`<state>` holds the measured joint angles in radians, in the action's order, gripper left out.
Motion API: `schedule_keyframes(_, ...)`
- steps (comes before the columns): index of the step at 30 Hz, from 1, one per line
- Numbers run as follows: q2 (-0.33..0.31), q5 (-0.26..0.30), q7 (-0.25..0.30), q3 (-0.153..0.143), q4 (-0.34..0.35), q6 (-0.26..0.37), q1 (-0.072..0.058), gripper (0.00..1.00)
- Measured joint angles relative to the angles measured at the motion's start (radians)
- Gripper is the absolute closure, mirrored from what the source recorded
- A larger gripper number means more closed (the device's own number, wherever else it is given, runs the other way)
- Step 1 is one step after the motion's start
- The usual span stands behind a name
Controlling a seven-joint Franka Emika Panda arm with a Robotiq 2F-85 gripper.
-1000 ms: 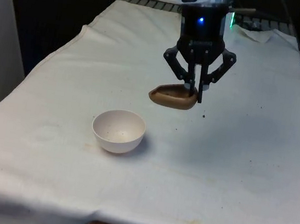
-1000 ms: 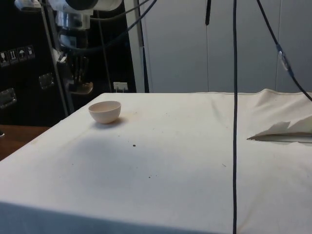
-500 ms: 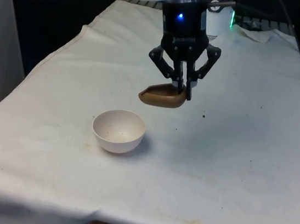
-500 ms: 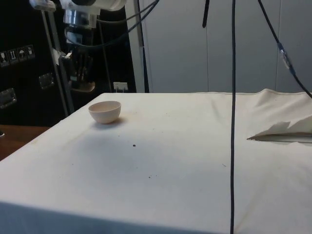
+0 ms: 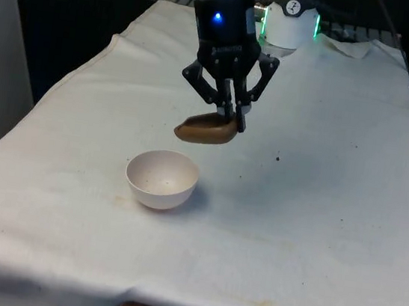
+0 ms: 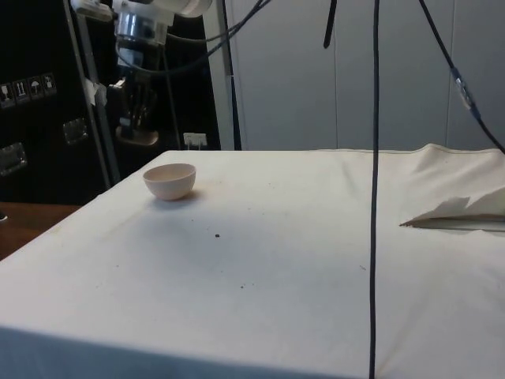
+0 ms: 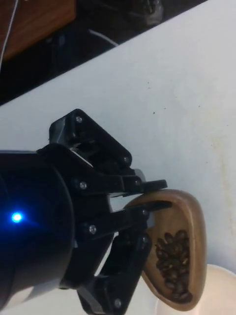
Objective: Pour the coffee beans from the cup into the bowl.
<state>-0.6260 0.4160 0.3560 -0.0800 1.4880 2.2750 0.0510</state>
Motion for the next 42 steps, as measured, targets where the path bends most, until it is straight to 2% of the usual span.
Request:
schedule_keyframes(18,-0.055,0.193,0.144,-0.085,-0.063,-0.069,0.009,1.0)
schedule_keyframes(23,-0.067,0.221,0.164,-0.099,-0.076,-0.082,0.012,1.0)
schedule_keyframes(31,-0.1,0.314,0.225,-0.142,-0.113,-0.134,0.021,1.0)
schedule_keyframes(42,-0.116,0.408,0.279,-0.181,-0.126,-0.187,0.026,1.0)
